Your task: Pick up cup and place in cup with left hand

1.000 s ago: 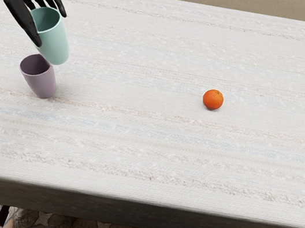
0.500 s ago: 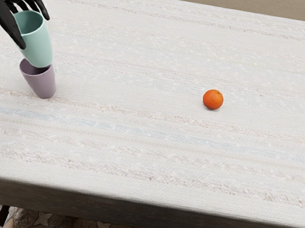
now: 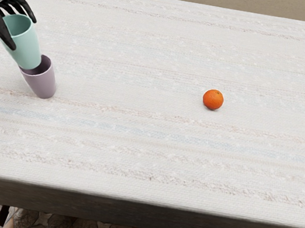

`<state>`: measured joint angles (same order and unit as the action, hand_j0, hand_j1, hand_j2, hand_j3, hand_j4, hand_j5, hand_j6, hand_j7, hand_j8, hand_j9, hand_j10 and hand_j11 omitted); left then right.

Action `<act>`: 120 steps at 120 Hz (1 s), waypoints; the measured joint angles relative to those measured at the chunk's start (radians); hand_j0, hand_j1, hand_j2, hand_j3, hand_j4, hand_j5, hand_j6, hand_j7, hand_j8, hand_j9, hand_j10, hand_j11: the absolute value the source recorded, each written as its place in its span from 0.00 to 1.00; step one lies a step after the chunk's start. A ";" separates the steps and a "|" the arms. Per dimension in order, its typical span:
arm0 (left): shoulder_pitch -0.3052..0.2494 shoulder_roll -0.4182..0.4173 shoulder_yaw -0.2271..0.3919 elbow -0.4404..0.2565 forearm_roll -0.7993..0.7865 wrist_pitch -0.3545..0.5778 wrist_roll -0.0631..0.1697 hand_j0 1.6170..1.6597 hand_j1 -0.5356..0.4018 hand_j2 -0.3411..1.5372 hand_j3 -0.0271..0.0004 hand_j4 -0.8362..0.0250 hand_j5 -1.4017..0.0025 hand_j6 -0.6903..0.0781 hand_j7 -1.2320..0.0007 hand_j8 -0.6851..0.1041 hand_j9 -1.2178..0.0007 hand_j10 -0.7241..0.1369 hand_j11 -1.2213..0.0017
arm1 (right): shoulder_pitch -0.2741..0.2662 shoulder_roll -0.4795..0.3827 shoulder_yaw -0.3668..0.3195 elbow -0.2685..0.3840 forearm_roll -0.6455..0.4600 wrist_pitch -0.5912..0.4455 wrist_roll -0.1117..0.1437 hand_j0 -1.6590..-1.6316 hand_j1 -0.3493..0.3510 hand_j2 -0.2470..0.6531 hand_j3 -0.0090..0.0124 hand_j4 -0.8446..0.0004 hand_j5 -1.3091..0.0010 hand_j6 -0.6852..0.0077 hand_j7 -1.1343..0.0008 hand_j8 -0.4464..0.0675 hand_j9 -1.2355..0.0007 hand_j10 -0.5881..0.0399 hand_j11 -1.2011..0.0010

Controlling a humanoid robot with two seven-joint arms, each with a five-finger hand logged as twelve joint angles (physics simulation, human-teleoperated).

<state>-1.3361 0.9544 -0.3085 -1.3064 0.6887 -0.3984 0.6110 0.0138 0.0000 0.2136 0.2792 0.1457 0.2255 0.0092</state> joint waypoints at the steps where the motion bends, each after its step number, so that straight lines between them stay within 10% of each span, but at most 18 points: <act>1: 0.000 -0.002 0.000 0.001 0.000 0.000 0.000 0.89 0.45 0.26 0.99 0.41 0.51 0.48 0.44 0.50 0.46 0.40 0.45 | 0.000 0.000 0.000 0.000 0.000 0.000 0.000 0.04 0.00 0.27 0.42 1.00 1.00 0.99 1.00 0.87 1.00 0.94 1.00; 81: 0.020 -0.068 0.001 0.077 0.002 0.001 0.000 0.88 0.45 0.25 0.99 0.42 0.51 0.49 0.45 0.51 0.45 0.39 0.45 | 0.000 0.000 0.000 0.000 0.000 0.000 0.000 0.04 0.00 0.27 0.42 1.00 1.00 0.99 1.00 0.87 1.00 0.94 1.00; 120: 0.034 -0.117 0.003 0.135 0.003 0.009 0.000 0.95 0.80 0.20 0.99 0.81 0.87 0.76 0.85 0.75 0.85 0.70 0.85 | 0.000 0.000 0.000 0.000 0.000 0.000 0.000 0.04 0.00 0.27 0.42 1.00 1.00 0.99 1.00 0.87 1.00 0.94 1.00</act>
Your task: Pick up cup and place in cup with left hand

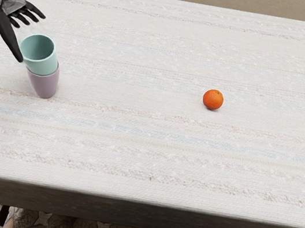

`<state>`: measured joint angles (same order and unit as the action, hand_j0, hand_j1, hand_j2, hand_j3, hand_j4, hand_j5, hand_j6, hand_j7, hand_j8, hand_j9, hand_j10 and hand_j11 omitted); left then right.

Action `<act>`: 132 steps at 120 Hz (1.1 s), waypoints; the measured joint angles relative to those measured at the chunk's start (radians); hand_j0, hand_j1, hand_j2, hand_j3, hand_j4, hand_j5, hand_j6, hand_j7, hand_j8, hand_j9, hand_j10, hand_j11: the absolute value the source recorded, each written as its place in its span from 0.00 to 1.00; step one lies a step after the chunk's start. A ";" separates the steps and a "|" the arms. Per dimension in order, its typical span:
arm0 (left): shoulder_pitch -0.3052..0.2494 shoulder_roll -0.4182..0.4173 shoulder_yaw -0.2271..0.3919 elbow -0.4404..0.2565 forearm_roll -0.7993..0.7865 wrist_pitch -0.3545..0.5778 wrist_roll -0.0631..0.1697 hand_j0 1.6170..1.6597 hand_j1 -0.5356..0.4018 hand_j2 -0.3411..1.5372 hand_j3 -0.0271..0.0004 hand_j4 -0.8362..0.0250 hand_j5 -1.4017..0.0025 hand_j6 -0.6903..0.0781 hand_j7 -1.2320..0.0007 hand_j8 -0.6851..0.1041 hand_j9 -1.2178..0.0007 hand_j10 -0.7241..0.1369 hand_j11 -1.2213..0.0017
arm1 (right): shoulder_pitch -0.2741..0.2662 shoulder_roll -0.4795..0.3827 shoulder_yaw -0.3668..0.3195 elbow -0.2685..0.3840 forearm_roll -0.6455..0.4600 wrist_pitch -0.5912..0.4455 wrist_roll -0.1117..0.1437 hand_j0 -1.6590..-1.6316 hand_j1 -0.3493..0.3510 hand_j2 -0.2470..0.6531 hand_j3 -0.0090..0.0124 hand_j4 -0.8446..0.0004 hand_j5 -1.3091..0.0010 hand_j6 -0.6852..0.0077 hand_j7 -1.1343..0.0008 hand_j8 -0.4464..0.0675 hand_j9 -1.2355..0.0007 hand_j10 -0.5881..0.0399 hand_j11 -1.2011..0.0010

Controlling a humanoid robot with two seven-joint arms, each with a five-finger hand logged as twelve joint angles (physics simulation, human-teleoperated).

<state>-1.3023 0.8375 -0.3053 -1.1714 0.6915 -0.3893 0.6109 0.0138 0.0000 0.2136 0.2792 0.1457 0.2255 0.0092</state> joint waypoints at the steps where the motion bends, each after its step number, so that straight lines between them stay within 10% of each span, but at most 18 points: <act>1: 0.000 -0.001 0.000 0.000 0.000 0.000 0.000 0.95 0.80 0.20 0.99 0.82 0.87 0.77 0.86 0.75 0.86 0.71 0.86 | 0.000 0.000 0.000 0.000 0.000 0.000 0.000 0.04 0.00 0.27 0.42 1.00 1.00 0.99 1.00 0.87 1.00 0.94 1.00; 64: -0.014 -0.152 -0.031 0.004 -0.155 -0.002 0.000 0.96 0.92 0.18 0.99 0.94 0.98 0.87 0.98 0.84 0.98 0.82 0.98 | 0.000 0.000 0.000 0.000 0.000 0.000 0.000 0.04 0.00 0.27 0.42 1.00 1.00 0.99 1.00 0.87 1.00 0.94 1.00; 80: -0.010 -0.148 -0.059 0.003 -0.320 -0.130 0.000 0.96 0.93 0.18 0.99 0.95 0.98 0.87 0.98 0.85 0.98 0.82 0.98 | 0.000 0.000 0.000 0.000 0.000 0.000 0.000 0.04 0.00 0.27 0.42 1.00 1.00 0.99 1.00 0.87 1.00 0.94 1.00; 132: 0.115 0.072 -0.076 0.001 -0.836 -0.221 0.000 0.96 0.94 0.18 0.99 0.96 0.99 0.89 0.99 0.86 0.99 0.83 0.99 | 0.000 0.000 0.000 0.000 0.000 0.000 0.000 0.04 0.00 0.27 0.42 1.00 1.00 0.99 1.00 0.87 1.00 0.94 1.00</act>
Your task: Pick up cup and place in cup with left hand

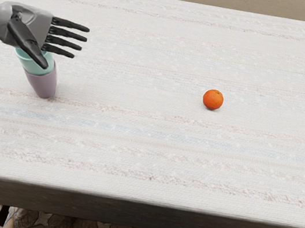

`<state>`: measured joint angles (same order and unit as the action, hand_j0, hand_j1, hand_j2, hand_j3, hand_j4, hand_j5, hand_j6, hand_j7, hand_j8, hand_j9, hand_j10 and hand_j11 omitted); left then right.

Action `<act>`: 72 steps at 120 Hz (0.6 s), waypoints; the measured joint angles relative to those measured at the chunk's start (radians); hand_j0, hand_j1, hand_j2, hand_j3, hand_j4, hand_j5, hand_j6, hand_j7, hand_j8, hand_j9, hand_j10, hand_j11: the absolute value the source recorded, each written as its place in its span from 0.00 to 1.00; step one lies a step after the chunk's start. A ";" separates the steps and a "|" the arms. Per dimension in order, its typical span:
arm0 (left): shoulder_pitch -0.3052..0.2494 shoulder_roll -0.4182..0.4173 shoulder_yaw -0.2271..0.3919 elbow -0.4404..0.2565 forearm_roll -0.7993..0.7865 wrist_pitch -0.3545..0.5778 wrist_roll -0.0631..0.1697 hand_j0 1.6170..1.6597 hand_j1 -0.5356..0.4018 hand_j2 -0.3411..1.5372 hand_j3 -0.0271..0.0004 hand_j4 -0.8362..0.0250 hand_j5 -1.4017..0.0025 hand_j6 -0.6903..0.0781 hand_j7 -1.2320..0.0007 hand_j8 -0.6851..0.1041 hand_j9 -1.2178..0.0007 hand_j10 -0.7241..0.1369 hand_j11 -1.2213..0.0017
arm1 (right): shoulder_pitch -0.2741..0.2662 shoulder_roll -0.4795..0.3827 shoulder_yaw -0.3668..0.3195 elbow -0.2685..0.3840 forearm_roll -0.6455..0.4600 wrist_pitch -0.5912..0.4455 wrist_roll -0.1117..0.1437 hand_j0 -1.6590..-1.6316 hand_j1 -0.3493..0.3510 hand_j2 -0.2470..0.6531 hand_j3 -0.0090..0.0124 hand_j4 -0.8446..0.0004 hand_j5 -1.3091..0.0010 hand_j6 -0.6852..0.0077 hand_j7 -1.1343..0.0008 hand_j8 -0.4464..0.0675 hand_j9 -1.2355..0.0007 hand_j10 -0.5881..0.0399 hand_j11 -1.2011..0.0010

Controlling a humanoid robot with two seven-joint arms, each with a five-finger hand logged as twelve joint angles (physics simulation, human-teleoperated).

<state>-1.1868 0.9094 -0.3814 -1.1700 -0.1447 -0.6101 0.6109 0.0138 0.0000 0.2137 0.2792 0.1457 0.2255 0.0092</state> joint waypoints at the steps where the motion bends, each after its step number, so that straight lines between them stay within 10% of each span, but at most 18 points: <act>1: 0.001 0.004 0.000 0.000 -0.005 0.000 0.000 0.96 0.94 0.18 0.99 0.96 0.99 0.89 0.99 0.86 0.99 0.83 0.99 | 0.000 0.000 0.000 0.000 0.000 0.000 0.000 0.04 0.00 0.27 0.42 1.00 1.00 0.99 1.00 0.87 1.00 0.94 1.00; 27: 0.124 0.135 0.000 -0.002 -0.114 -0.002 0.000 0.96 0.94 0.18 0.99 0.97 1.00 0.90 1.00 0.87 1.00 0.84 1.00 | 0.000 0.000 0.000 0.000 0.000 0.000 0.000 0.04 0.00 0.27 0.42 1.00 1.00 0.99 1.00 0.87 1.00 0.94 1.00; 72: 0.133 0.186 0.000 0.001 -0.171 -0.002 0.000 0.96 0.94 0.18 0.99 0.97 1.00 0.90 1.00 0.87 1.00 0.84 1.00 | 0.000 0.000 0.000 0.000 0.000 0.000 0.000 0.04 0.00 0.27 0.42 1.00 1.00 0.99 1.00 0.87 1.00 0.94 1.00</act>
